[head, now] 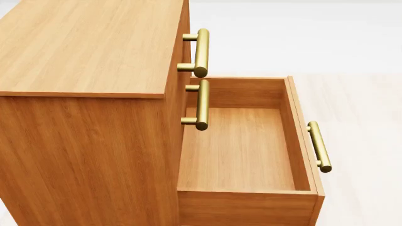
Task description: Put the bowl in the bottom drawer of the cabinet and close it.
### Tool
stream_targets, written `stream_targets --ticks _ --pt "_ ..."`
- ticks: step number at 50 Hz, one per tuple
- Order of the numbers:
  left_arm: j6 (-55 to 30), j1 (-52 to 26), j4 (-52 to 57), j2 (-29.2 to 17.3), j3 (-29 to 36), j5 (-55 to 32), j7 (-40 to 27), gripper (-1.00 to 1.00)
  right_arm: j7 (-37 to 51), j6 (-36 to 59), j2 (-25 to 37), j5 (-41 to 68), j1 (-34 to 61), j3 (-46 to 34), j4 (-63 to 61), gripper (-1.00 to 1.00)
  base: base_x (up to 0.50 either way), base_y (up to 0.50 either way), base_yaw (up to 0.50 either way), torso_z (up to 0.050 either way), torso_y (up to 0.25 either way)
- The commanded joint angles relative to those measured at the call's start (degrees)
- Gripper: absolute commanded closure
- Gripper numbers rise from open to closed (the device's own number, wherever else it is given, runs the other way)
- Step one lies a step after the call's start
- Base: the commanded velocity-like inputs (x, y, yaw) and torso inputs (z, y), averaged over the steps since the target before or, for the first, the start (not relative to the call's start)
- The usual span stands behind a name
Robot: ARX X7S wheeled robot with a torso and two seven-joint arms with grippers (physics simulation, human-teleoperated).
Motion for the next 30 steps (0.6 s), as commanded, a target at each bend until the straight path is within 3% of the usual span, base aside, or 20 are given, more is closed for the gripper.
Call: stream_targets --ticks 1,30 --pt "-0.6 0.1 1.0 -0.4 0.0 0.0 -0.4 -1.0 -2.3 -2.6 -0.4 -1.8 7.4 -5.5 6.1 1.0 0.0 0.0 0.0 0.0 0.0" --pt "0.8 -0.3 -0.7 -0.2 0.4 0.1 -0.4 -1.0 -9.9 -12.5 -7.0 -6.7 21.3 -17.1 30.7 1.0 0.0 0.0 0.0 0.0 0.0"
